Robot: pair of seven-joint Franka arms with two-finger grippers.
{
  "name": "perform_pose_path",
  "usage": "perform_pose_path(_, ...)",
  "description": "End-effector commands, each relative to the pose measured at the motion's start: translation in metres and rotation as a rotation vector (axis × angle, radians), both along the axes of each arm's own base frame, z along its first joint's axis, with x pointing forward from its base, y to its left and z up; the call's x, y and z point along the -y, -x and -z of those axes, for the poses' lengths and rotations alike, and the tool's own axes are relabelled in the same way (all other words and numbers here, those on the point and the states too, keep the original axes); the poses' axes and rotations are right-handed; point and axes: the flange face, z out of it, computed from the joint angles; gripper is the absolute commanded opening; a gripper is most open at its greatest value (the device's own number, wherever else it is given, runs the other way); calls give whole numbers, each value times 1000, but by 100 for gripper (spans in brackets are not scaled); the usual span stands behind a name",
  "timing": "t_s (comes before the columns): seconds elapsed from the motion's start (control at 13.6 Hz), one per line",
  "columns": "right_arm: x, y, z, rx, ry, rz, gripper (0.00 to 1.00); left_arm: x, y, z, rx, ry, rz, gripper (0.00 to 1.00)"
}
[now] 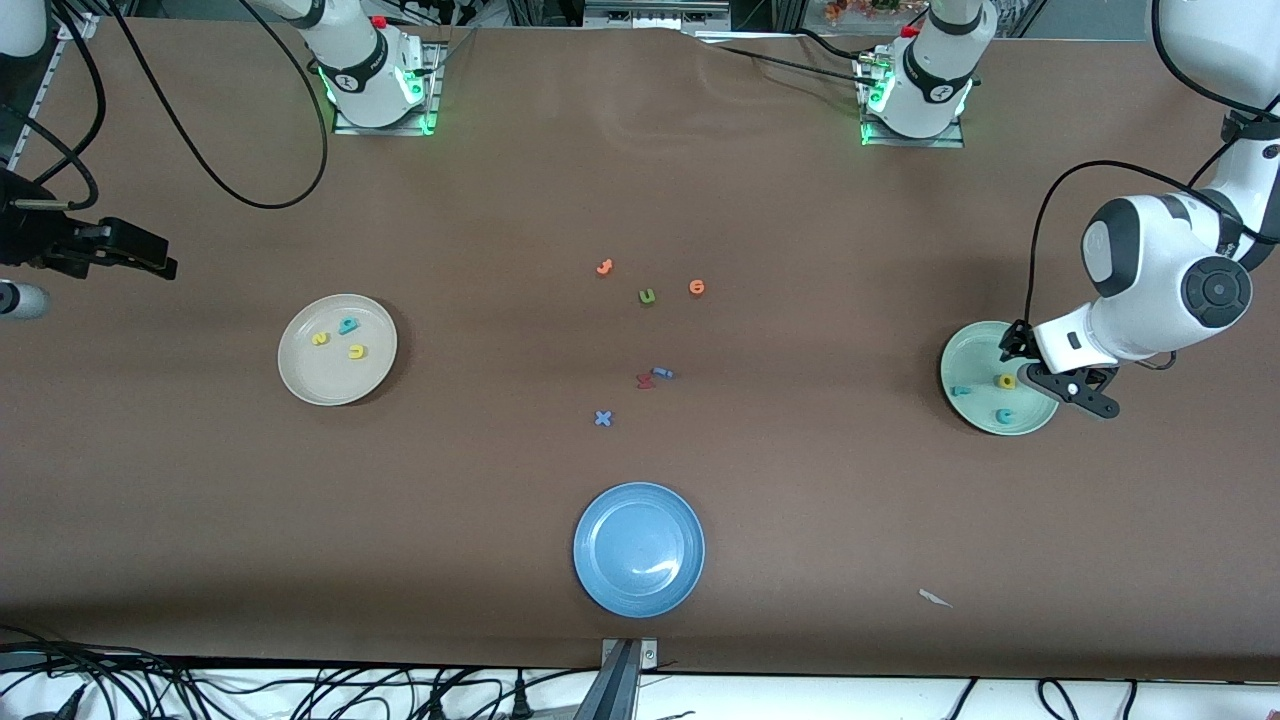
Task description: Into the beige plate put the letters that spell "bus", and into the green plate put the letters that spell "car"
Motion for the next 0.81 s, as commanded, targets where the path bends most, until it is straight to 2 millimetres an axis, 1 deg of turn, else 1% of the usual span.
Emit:
perform_pose_path(0.0,0,13,-33,76,1,3,100,5,27,-45,55,-22,10,100)
perform_pose_path(0.07,1,15,-34,76,-2,10,100,10,34,-64,83,-23,18,100)
perform_pose_path(0.22,8,26,-39,81,5,13,100,31,34,-107,158,-26,52,100)
perform_pose_path(0.29,6,35,-43,93,5,6,100,34,36,-126,184,-29,55,100)
perform_pose_path(0.37,6,40,-39,105,19,1,100,35,40,-144,191,-29,52,100)
perform_pose_path(0.44,6,42,-35,114,20,0,100,40,45,-162,202,-24,50,100)
perform_pose_path(0.52,5,41,-35,113,21,-3,100,44,47,-184,213,-25,49,100)
perform_pose_path(0.59,2,39,-35,116,18,-6,100,43,45,-210,207,-27,41,100)
perform_pose_path(0.66,5,37,-32,116,11,2,100,43,41,-239,195,-27,39,100)
perform_pose_path(0.74,5,32,-25,105,17,0,100,43,39,-270,183,-28,16,100)
